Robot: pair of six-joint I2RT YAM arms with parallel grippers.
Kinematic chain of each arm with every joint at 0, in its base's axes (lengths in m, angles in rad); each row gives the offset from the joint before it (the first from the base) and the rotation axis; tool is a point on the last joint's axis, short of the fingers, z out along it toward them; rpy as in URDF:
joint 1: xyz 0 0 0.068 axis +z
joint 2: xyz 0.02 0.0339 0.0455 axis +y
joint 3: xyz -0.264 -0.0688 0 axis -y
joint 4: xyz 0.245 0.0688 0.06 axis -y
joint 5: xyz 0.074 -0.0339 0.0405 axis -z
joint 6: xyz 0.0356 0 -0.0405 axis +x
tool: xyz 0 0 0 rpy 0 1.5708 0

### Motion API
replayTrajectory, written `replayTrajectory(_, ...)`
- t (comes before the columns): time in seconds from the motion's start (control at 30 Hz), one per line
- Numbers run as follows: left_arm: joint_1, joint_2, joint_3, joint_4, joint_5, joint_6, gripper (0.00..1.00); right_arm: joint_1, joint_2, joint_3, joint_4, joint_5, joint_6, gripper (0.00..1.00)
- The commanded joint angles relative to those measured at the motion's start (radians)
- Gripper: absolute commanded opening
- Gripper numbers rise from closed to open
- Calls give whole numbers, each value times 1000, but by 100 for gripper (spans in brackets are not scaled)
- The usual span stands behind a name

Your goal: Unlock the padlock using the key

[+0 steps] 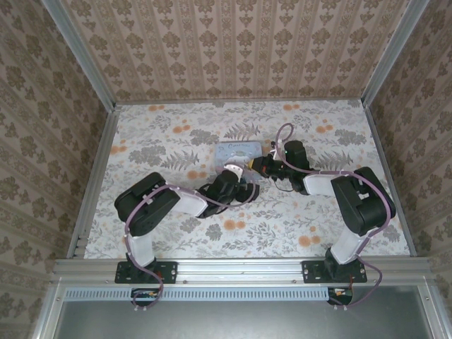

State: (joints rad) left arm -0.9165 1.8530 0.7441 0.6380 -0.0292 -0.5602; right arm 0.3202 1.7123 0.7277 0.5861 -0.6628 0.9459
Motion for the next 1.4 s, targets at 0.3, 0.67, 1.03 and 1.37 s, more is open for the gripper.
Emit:
replayTrajectory(0.3, 73, 38, -32, 176, 171, -194, 82, -3, 44, -26, 73, 0, 32, 0)
replayTrajectory(0.67, 74, 135, -88, 411, 169, -314, 69, -6, 47, -33, 81, 13, 42, 0)
replayTrajectory(1.03, 67, 125, -106, 447, 151, -337, 54, -5, 44, -28, 77, 16, 46, 0)
replayTrajectory(1.37, 40, 45, -53, 276, 112, -269, 55, -5, 49, -31, 82, 15, 51, 0)
